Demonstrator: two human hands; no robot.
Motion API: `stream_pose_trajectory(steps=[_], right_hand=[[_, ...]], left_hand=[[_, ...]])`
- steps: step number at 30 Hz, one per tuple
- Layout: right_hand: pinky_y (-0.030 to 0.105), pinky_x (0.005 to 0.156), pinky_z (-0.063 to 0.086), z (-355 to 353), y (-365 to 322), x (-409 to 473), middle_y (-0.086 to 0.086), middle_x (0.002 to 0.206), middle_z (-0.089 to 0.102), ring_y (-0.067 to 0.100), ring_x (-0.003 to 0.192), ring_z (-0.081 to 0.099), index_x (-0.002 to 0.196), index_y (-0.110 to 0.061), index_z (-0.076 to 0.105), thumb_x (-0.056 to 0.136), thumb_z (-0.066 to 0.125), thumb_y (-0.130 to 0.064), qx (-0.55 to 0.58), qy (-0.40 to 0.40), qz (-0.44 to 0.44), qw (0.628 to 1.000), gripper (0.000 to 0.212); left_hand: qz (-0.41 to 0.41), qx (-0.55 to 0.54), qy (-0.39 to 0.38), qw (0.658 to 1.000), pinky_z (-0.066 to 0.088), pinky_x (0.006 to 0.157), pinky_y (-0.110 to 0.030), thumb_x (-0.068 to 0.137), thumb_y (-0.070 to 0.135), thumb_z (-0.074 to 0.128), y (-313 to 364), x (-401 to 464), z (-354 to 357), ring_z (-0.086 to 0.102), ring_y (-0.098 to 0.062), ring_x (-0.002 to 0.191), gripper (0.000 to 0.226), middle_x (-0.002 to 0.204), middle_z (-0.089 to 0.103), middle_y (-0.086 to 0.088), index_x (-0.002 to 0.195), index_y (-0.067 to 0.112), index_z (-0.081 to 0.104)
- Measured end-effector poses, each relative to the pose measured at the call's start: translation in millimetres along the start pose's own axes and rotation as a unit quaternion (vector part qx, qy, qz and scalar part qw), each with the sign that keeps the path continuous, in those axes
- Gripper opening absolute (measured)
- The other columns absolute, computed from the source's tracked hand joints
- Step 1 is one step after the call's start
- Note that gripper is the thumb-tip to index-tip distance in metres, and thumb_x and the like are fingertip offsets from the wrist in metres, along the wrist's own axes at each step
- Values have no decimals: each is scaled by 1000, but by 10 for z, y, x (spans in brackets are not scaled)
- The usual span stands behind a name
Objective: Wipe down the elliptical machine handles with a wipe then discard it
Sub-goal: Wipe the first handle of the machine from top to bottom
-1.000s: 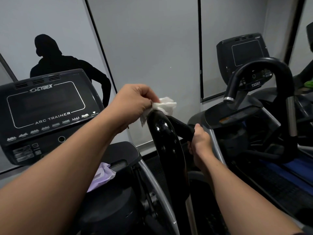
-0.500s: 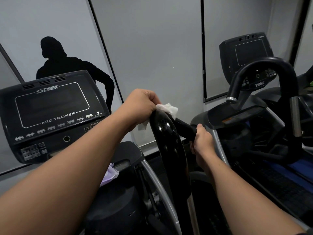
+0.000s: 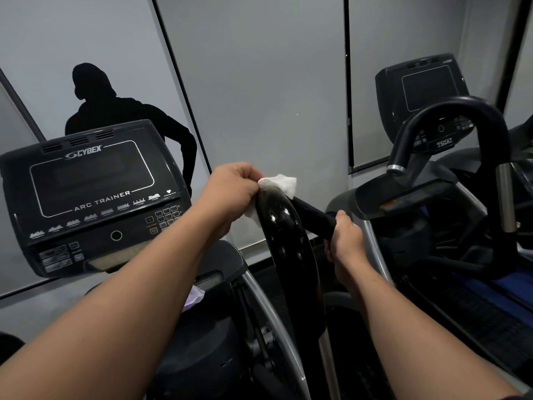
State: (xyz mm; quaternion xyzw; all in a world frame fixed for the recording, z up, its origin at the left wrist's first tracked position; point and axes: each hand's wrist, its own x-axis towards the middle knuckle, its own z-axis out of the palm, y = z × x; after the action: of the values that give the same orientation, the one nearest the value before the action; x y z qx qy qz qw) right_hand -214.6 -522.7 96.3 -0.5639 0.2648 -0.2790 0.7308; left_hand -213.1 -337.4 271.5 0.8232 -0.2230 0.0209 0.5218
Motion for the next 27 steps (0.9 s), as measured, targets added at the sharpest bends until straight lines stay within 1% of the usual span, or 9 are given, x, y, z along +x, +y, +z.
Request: stream_pose_trajectory(steps=[5, 8, 13, 16, 18, 20, 24, 26, 27], right_hand=[[35, 53, 35, 11, -6, 20, 7, 64, 52, 25, 58, 47, 71, -16, 57, 78, 39, -57, -2, 7, -8, 1000, 45], [41, 62, 39, 16, 3, 20, 5, 65, 54, 27, 65, 51, 70, -16, 58, 72, 39, -61, -2, 5, 4, 1000, 49], [42, 69, 39, -2, -12, 23, 3, 64, 50, 28, 70, 49, 66, -18, 51, 73, 39, -59, -5, -2, 0, 1000, 43], [43, 73, 40, 5, 1, 32, 6, 67, 54, 30, 73, 52, 67, -18, 55, 67, 37, -64, -9, 3, -1, 1000, 50], [44, 73, 40, 14, 2, 31, 6, 69, 56, 30, 74, 54, 68, -17, 57, 65, 37, -65, -11, 0, 4, 1000, 53], [44, 72, 39, 10, 1, 25, 5, 68, 56, 28, 74, 53, 69, -17, 57, 65, 37, -66, -8, -3, 5, 1000, 53], [44, 72, 39, 0, -1, 19, 3, 69, 57, 28, 75, 53, 70, -18, 60, 68, 39, -65, 0, 1, 4, 1000, 52], [39, 64, 40, 4, -9, 10, 3, 69, 57, 25, 70, 53, 74, -18, 61, 75, 40, -61, 0, 4, 8, 1000, 48], [36, 59, 38, 5, -9, 4, 3, 69, 56, 23, 66, 52, 75, -18, 61, 78, 40, -59, 6, 3, 7, 1000, 45]], left_hand=[[22, -49, 17, 998, 40, 45, -25, 78, -18, 47, 33, -65, -9, 51, -19, 49, 31, 66, 62, -12, 81, 2, 70], [-9, -90, 28, 995, 42, 48, -25, 80, -21, 48, -105, -149, 33, 53, -14, 49, 29, 65, 62, -9, 85, 1, 66], [-7, -182, 99, 978, 52, 66, -41, 82, -16, 60, -311, -352, 150, 58, -24, 69, 25, 81, 63, -16, 90, 8, 63], [-57, -259, 88, 960, 46, 67, -52, 76, -4, 75, -420, -461, 330, 52, -32, 75, 30, 84, 56, -18, 83, 18, 56], [-81, -314, 100, 941, 44, 71, -54, 76, -11, 68, -437, -464, 392, 49, -35, 77, 31, 87, 55, -16, 84, 16, 55], [-98, -374, 110, 915, 49, 75, -54, 79, -15, 62, -430, -471, 431, 52, -35, 76, 29, 90, 58, -17, 93, 10, 58], [-163, -393, 93, 900, 46, 51, -34, 85, -7, 66, -386, -484, 493, 51, -25, 62, 30, 73, 55, -14, 110, 7, 57], [-195, -410, 73, 888, 49, 52, -35, 83, -6, 71, -370, -475, 474, 54, -28, 70, 42, 80, 57, -15, 121, 3, 54], [-203, -418, 65, 883, 53, 55, -37, 83, -6, 70, -361, -502, 460, 57, -28, 73, 38, 81, 59, -15, 117, 4, 55]])
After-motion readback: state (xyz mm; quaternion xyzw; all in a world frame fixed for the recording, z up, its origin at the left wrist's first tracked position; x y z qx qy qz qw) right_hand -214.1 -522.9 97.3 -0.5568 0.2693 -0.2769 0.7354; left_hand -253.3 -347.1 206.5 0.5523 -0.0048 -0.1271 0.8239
